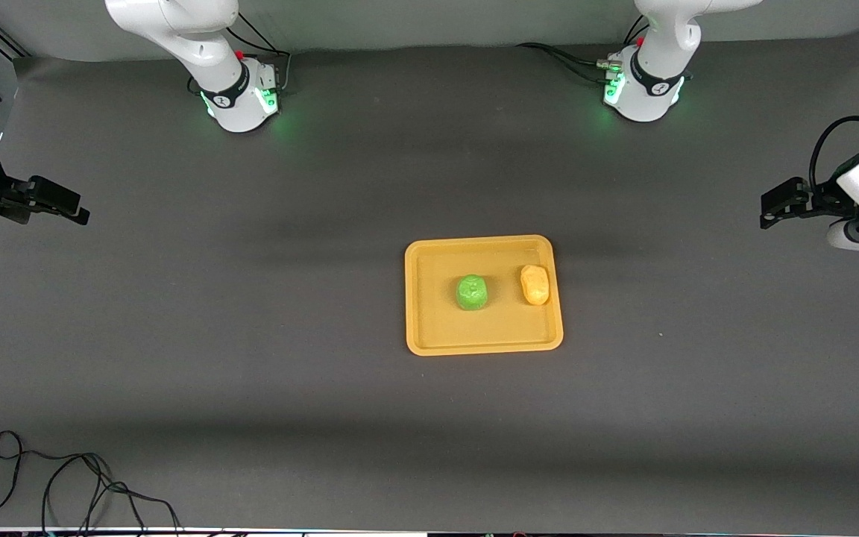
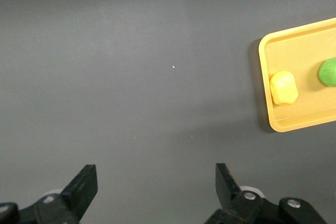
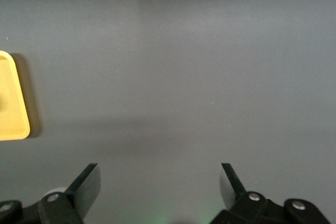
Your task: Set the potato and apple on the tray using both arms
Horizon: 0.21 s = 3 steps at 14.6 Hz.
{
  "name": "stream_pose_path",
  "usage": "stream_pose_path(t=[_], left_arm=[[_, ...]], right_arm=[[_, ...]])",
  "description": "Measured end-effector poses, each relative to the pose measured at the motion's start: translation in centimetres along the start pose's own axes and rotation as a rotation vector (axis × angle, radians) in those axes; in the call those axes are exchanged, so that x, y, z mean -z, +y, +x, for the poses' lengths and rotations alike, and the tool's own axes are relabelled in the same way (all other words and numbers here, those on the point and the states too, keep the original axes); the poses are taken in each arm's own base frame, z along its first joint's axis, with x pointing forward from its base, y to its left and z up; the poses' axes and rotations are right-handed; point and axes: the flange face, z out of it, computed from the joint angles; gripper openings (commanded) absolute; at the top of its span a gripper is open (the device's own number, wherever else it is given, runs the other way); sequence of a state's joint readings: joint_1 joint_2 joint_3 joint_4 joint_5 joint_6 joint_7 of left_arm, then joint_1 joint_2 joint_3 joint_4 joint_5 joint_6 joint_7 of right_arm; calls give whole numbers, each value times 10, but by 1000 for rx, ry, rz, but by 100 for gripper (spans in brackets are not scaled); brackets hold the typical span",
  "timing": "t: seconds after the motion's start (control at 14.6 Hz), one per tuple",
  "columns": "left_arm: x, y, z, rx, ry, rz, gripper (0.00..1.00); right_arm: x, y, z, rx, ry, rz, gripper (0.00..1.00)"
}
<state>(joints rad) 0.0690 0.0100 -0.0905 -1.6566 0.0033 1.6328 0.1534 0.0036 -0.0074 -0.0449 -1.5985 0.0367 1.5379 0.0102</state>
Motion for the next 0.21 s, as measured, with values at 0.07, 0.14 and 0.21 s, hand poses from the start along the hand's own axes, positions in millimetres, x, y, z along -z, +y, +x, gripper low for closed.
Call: stream_pose_path(t=[0.07,0.14,0.21], left_arm=[[0,0,0,1,-4,-1,100],[-1,-1,-1,2,-6,-1,100],[-1,-1,-1,3,-7,-1,100]], right_arm=[[0,1,0,15,-1,-1,100],[-1,1,0,24,-1,-1,100],[-1,1,1,27,-2,-1,100]])
